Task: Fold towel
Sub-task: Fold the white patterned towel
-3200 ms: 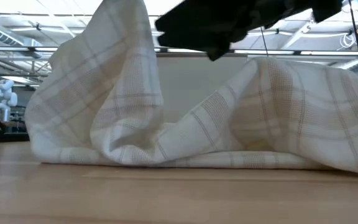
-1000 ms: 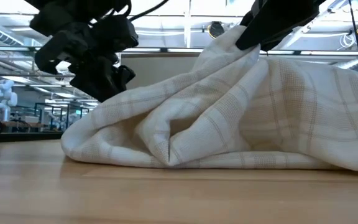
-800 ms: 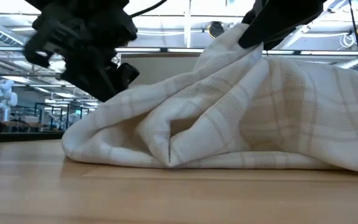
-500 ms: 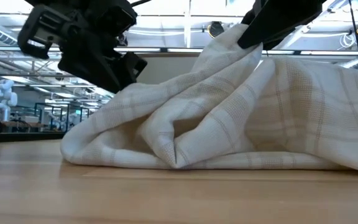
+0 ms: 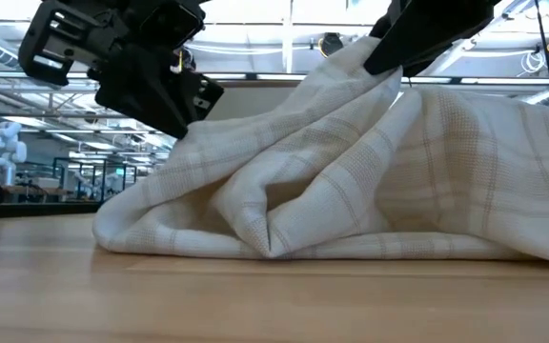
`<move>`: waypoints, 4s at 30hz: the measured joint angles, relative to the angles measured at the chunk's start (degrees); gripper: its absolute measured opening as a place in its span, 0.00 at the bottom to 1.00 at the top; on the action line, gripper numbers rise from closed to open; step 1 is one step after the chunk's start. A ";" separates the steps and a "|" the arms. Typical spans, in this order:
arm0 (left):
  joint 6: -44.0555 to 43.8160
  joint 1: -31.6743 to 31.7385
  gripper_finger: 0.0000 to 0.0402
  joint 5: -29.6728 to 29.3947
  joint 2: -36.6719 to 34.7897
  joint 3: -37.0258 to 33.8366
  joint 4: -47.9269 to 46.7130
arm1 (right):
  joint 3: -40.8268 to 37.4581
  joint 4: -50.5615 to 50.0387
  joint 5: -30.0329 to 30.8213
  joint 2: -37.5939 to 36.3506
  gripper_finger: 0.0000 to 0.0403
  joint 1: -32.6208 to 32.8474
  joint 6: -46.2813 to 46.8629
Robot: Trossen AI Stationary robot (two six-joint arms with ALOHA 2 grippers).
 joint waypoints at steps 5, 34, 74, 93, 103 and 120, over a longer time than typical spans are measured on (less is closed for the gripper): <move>0.40 -0.81 0.08 0.38 0.01 0.00 0.00 | 0.00 0.00 0.09 0.00 0.00 0.00 0.00; -32.24 -26.38 0.00 -12.38 -8.76 13.78 -40.32 | -0.04 -12.72 2.04 0.02 0.23 0.00 2.29; -50.86 -32.41 0.00 -10.27 -8.75 -8.47 -25.25 | -14.47 -12.79 -13.53 0.00 0.28 3.44 23.35; -56.06 -32.41 0.25 -7.50 -8.77 -8.46 -22.28 | -10.17 -15.17 -14.59 0.00 0.24 6.81 24.36; -48.37 -30.04 0.40 -7.73 -8.79 -4.20 -23.10 | -10.14 -14.50 -5.08 -0.02 0.24 6.39 18.71; -33.54 -18.71 0.40 -24.38 -8.88 0.24 -26.53 | -18.14 -2.05 0.94 -0.02 0.24 -0.03 14.17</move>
